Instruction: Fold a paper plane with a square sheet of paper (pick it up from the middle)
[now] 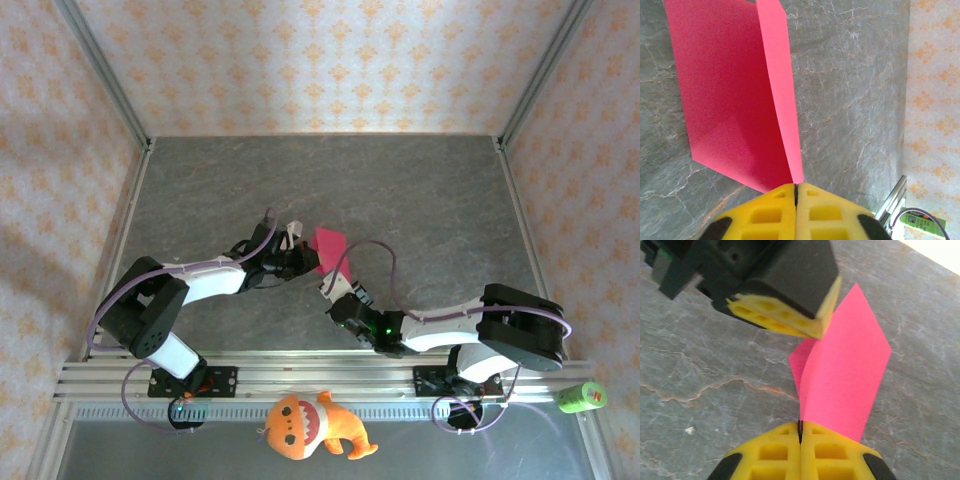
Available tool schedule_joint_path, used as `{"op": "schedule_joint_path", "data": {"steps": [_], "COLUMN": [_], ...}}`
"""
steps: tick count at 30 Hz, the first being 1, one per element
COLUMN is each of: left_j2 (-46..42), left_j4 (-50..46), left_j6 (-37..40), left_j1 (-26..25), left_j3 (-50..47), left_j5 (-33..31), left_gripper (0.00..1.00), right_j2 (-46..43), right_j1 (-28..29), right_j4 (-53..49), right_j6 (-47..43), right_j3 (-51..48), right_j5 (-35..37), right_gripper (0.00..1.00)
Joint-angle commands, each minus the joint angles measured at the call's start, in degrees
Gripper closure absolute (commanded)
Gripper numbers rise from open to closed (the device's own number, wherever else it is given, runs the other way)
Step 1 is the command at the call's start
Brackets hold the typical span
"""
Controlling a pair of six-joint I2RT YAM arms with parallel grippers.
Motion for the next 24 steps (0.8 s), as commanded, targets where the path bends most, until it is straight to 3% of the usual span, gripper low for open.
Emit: {"op": "schedule_joint_path", "data": {"steps": [1,4,11,17,24], "left_j2": [-2.8,-5.1,-10.7,-12.9,-11.9], "left_j4": [-2.5,-5.0,-9.3,-10.6,-9.2], "left_j6": [0.5,0.5,0.9,1.5,1.4], "left_j1": [0.2,0.3,1.2,2.5,2.5], "left_j3": [-0.9,-1.2,-1.6,-1.6,-1.3], "left_j5": [-3.3,-7.4,-13.5,-13.1,-10.6], "left_gripper": [0.72,0.54,0.45,0.46,0.53], "right_j2": [-2.5,-4.2,-5.1,-4.1,-5.4], "right_j1": [0.1,-2.1,-11.3,-15.3,-17.3], "right_j4": [-2.5,-4.1,-6.0,-3.9,-1.4], "right_j6": [2.1,5.2,16.4,20.4,20.9], "right_j3": [0.8,1.2,3.1,3.4,0.6], "right_j5": [-4.9,-14.0,-37.8,-49.4,-53.7], "right_gripper": [0.99,1.0,1.0,1.0,1.0]}}
